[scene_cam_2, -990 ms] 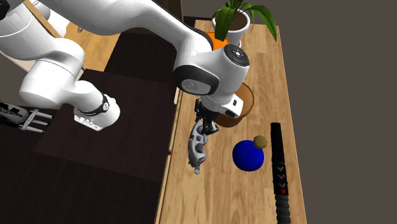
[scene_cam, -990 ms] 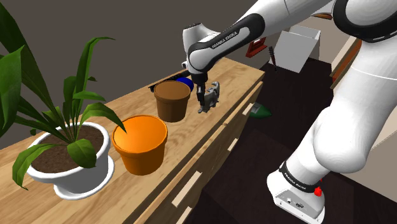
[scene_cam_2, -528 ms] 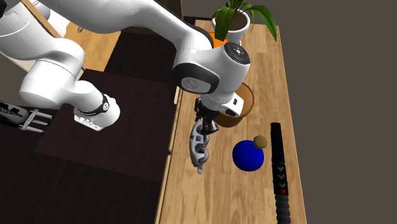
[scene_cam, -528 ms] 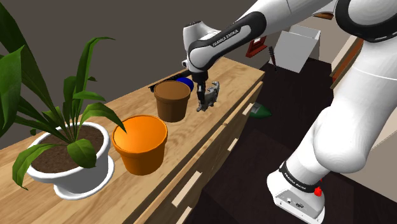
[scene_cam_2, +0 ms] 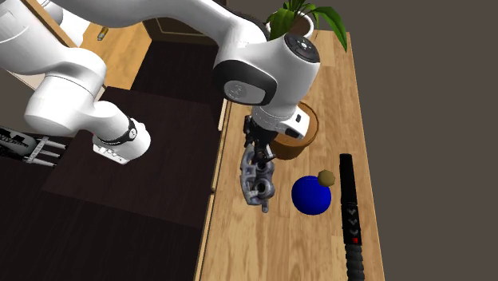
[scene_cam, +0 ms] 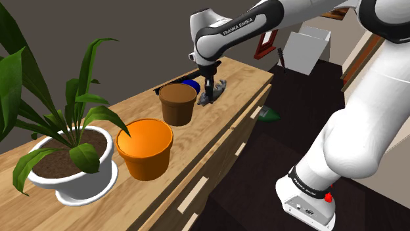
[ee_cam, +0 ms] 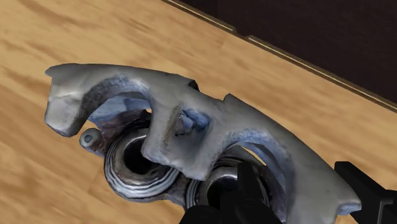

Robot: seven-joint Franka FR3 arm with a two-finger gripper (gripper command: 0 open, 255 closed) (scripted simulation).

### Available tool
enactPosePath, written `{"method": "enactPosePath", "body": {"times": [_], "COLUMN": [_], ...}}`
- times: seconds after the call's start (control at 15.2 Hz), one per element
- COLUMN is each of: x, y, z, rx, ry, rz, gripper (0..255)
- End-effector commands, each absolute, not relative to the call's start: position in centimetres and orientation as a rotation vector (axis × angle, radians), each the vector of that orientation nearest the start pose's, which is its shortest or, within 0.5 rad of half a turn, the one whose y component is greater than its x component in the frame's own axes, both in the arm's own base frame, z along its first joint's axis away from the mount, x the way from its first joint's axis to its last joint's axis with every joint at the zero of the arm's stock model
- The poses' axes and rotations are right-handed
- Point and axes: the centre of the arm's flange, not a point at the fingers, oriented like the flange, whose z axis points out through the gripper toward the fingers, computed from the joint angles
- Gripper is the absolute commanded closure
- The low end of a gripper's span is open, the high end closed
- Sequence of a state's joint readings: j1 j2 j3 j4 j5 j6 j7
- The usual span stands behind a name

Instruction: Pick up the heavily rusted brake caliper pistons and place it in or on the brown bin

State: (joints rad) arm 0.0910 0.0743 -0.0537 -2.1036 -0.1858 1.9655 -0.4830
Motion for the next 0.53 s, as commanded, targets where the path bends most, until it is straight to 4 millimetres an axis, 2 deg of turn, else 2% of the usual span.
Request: {"method": "enactPosePath", "body": {"times": [0.0,0.46], "x": [53.3,53.3], "y": [0.8,0.8], "z": [37.9,41.6], "rx": [-3.085,-3.085], "ry": [-0.971,-0.971], "rz": [0.395,0.395], "gripper": [255,255]}}
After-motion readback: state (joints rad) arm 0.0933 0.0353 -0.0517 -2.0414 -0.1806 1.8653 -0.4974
